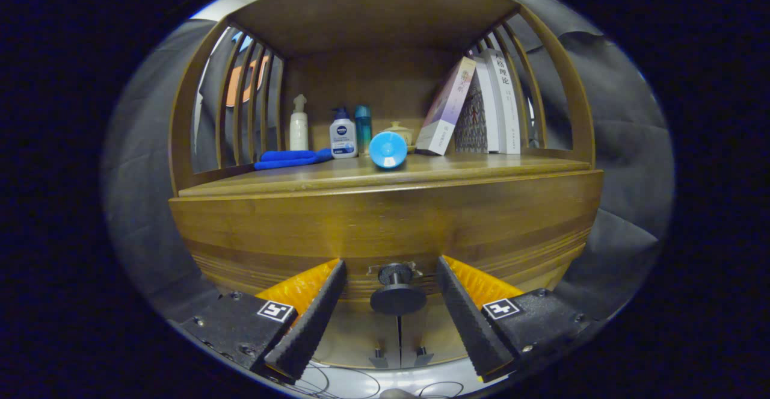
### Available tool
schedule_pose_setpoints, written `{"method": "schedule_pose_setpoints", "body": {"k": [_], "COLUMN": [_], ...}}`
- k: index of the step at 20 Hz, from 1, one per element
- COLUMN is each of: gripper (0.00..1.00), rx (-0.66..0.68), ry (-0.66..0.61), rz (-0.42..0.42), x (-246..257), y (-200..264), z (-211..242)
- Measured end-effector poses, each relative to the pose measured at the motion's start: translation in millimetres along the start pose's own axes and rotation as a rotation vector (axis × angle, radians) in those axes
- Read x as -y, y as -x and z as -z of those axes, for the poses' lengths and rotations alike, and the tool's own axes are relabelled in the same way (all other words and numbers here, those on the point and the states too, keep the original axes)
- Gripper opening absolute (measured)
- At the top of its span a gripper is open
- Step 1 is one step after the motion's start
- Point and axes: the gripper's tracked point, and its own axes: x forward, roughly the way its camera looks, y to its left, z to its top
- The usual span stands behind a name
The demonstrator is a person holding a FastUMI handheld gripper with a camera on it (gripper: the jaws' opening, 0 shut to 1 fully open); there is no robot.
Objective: Pull open the drawer, take out the items inside it, and place them on the countertop above the cabinet.
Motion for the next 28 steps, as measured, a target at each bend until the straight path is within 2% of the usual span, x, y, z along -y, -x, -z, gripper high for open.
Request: {"method": "schedule_pose_setpoints", "body": {"k": [6,9,12,15,19,22,28], "gripper": [0.99,0.99,0.99,0.99,0.99,0.99,0.99], "rx": [-0.018,-0.013,0.003,0.062,0.116,0.147,0.197], "ry": [-0.032,-0.044,0.002,0.005,0.022,0.056,0.01], "rz": [-0.014,0.001,-0.003,-0.002,-0.067,-0.063,-0.081], "x": [2.4,7.8,9.7,10.8,-4.9,-4.2,-2.4], "y": [1.7,18.3,61.9,126.4,201.1,236.4,275.4], "z": [3.4,-4.0,-7.0,-23.4,-39.1,-42.7,-54.3]}}
